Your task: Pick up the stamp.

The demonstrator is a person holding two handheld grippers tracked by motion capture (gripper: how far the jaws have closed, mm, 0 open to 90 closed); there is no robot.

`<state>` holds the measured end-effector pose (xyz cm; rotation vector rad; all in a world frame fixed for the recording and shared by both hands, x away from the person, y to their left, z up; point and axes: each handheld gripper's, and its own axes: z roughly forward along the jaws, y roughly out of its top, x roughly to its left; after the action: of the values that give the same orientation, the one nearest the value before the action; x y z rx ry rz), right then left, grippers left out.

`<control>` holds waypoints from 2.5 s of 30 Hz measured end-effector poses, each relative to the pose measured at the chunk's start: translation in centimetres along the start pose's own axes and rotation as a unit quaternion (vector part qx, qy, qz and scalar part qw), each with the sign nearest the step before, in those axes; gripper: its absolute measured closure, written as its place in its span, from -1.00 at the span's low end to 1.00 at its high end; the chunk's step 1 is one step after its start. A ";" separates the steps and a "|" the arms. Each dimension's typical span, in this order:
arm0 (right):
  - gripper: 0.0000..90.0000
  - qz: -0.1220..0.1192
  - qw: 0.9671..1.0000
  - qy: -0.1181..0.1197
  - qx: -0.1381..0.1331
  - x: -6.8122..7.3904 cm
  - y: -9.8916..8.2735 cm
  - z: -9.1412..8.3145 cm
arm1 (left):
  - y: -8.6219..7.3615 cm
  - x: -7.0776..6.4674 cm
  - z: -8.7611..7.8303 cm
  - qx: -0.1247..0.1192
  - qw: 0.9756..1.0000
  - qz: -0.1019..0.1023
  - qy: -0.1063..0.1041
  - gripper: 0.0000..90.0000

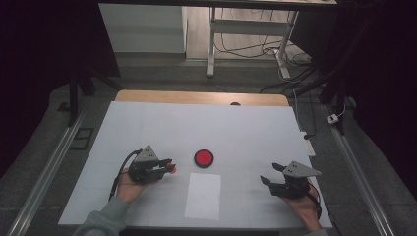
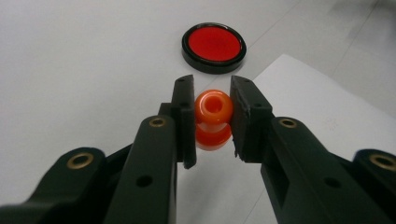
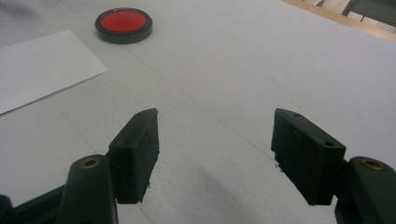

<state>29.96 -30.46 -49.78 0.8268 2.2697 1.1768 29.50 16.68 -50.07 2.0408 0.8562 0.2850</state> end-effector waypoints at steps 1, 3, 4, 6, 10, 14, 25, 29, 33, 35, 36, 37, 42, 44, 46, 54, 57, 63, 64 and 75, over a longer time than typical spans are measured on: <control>-0.30 0.000 1.000 0.000 0.000 0.0 0.0 0.0 | 0.0 0.0 -0.1 -0.002 1.000 -0.001 0.001 0.61; -0.29 0.001 1.000 -0.001 0.000 0.0 0.0 0.0 | 0.1 0.0 -0.2 -0.007 1.000 -0.001 0.000 0.61; -0.29 0.001 1.000 -0.001 0.000 0.0 0.0 0.0 | 0.1 0.0 -0.2 -0.008 1.000 -0.002 0.000 0.61; -0.29 0.001 1.000 0.000 0.000 0.0 -0.1 0.0 | 0.2 0.0 -0.3 -0.011 1.000 -0.003 0.001 0.61; -0.29 0.000 1.000 -0.001 0.000 0.0 -0.1 0.0 | 0.4 -0.1 -0.5 -0.018 1.000 -0.003 0.001 0.61; -0.29 0.000 1.000 -0.002 0.000 0.0 0.0 0.0 | 0.6 -0.2 -0.6 -0.025 1.000 -0.003 -0.003 0.61; -0.29 -0.001 1.000 -0.004 0.001 0.1 0.0 0.1 | 1.8 -1.2 -1.0 -0.051 0.998 0.001 -0.024 0.61; -0.29 -0.003 1.000 -0.004 -0.003 0.0 0.0 0.1 | 2.2 -1.6 -1.0 -0.059 0.998 0.001 -0.037 0.61; -0.29 -0.002 1.000 -0.005 -0.003 0.1 0.0 0.1 | 2.6 -2.0 -1.0 -0.063 0.997 0.006 -0.041 0.61; -0.29 -0.003 1.000 -0.005 -0.003 0.1 0.0 0.1 | 2.7 -2.2 -1.0 -0.064 0.997 0.007 -0.042 0.61; -0.29 -0.003 1.000 -0.005 -0.003 0.1 0.0 0.1 | 2.8 -2.3 -1.0 -0.064 0.997 0.008 -0.044 0.61; -0.29 -0.003 1.000 -0.005 -0.003 0.1 0.0 0.1 | 2.9 -2.4 -1.0 -0.064 0.997 0.009 -0.044 0.61; -0.29 -0.002 1.000 -0.005 -0.001 0.1 0.0 0.2 | 3.1 -2.8 -1.0 -0.065 0.996 0.014 -0.051 0.61; -0.29 -0.002 1.000 -0.005 -0.001 0.2 0.0 0.2 | 3.2 -3.0 -1.0 -0.066 0.996 0.015 -0.055 0.61; -0.29 -0.002 1.000 -0.005 -0.003 0.2 0.0 0.2 | 3.4 -3.2 -0.8 -0.067 0.996 0.015 -0.060 0.61; -0.29 -0.004 1.000 -0.008 -0.003 0.2 0.0 0.2 | 3.9 -4.0 0.0 -0.066 0.995 0.021 -0.071 0.61; -0.29 -0.005 1.000 -0.008 -0.004 0.2 0.0 0.2 | 4.0 -4.2 0.3 -0.063 0.995 0.022 -0.074 0.61; -0.29 -0.005 1.000 -0.008 -0.006 0.3 0.0 0.2 | 4.2 -4.5 0.8 -0.061 0.995 0.024 -0.078 0.61; -0.29 -0.006 1.000 -0.008 -0.007 0.3 0.0 0.2 | 4.2 -4.6 0.9 -0.060 0.995 0.025 -0.078 0.61; -0.29 -0.007 1.000 -0.009 -0.007 0.3 0.0 0.2 | 4.4 -4.9 1.3 -0.057 0.995 0.028 -0.082 0.61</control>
<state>29.90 -30.15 -49.88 0.8102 2.2471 1.1738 28.51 10.95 -46.75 1.9536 0.6677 0.1897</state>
